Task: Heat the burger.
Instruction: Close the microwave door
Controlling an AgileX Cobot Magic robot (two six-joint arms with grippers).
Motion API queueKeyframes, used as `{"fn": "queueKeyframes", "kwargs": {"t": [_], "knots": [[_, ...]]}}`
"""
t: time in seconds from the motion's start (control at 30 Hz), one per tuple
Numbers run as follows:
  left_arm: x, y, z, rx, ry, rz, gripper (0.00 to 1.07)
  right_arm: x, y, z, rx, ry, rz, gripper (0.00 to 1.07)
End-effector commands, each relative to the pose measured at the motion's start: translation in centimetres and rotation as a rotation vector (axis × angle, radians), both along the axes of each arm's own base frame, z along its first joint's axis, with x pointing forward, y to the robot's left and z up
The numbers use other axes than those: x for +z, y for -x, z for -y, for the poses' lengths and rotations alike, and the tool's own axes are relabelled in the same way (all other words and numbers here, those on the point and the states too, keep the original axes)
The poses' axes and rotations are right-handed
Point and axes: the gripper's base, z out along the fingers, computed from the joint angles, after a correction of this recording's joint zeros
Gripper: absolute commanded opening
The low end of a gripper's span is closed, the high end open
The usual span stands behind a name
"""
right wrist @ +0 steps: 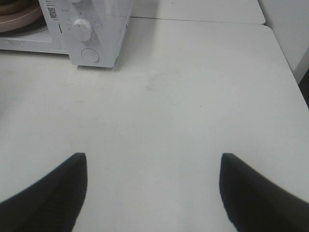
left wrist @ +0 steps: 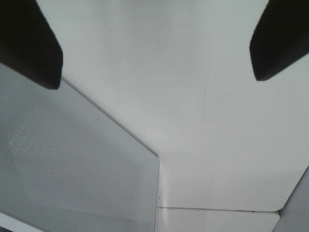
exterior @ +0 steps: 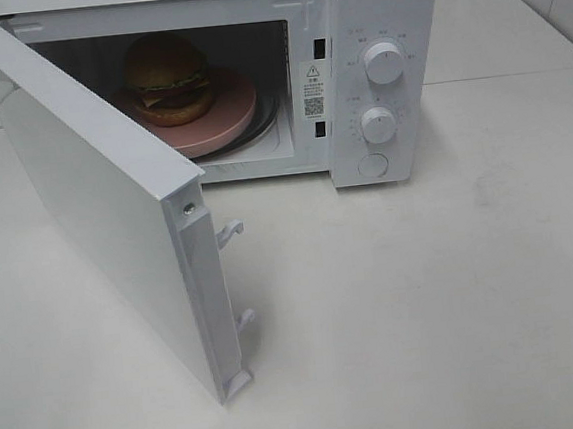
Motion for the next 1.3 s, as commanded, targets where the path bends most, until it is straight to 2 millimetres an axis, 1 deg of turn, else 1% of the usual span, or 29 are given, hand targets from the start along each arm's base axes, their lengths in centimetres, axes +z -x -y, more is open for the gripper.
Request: {"fn": "queueKeyframes", "kwargs": {"t": [0.03,0.57,0.63,0.7,0.9,0.97,1.03,1.07,1.1,1.13,1.17,1.23,1.27,1.3], "knots": [[-0.1,0.0,0.0,-0.006,0.003,-0.006,1.00,-0.1,0.4,0.0,0.000,0.000,0.032,0.74],[0.0,0.0,0.0,-0.008,0.007,-0.004,1.00,-0.1,0.4,0.0,0.000,0.000,0.032,0.74],[0.2,0.1,0.1,-0.009,0.008,0.006,1.00,-0.1,0.4,0.0,0.000,0.000,0.032,0.74],[1.1,0.1,0.1,-0.003,0.012,0.081,1.00,-0.1,0.4,0.0,0.000,0.000,0.032,0.74],[1.6,-0.4,-0.1,0.007,0.014,0.117,0.99,-0.1,0.4,0.0,0.000,0.000,0.032,0.74],[1.9,-1.5,-0.2,0.014,0.024,0.107,0.93,-0.1,0.4,0.0,0.000,0.000,0.032,0.74],[2.0,-1.8,-0.3,0.015,0.027,0.097,0.91,-0.1,0.4,0.0,0.000,0.000,0.032,0.74],[2.1,-2.5,-0.4,0.017,0.036,0.077,0.85,-0.1,0.4,0.0,0.000,0.000,0.032,0.74],[2.1,-2.5,-0.4,0.017,0.036,0.077,0.85,-0.1,0.4,0.0,0.000,0.000,0.032,0.74],[2.1,-2.9,-0.4,0.019,0.039,0.067,0.81,-0.1,0.4,0.0,0.000,0.000,0.032,0.74],[2.1,-2.9,-0.4,0.019,0.039,0.067,0.81,-0.1,0.4,0.0,0.000,0.000,0.032,0.74],[2.2,-4.6,-0.6,0.024,0.058,0.020,0.60,-0.1,0.4,0.0,0.000,0.000,0.032,0.74],[2.2,-4.6,-0.6,0.024,0.058,0.020,0.60,-0.1,0.4,0.0,0.000,0.000,0.032,0.74],[2.2,-5.1,-0.6,0.023,0.070,0.005,0.53,-0.1,0.4,0.0,0.000,0.000,0.032,0.74]]}}
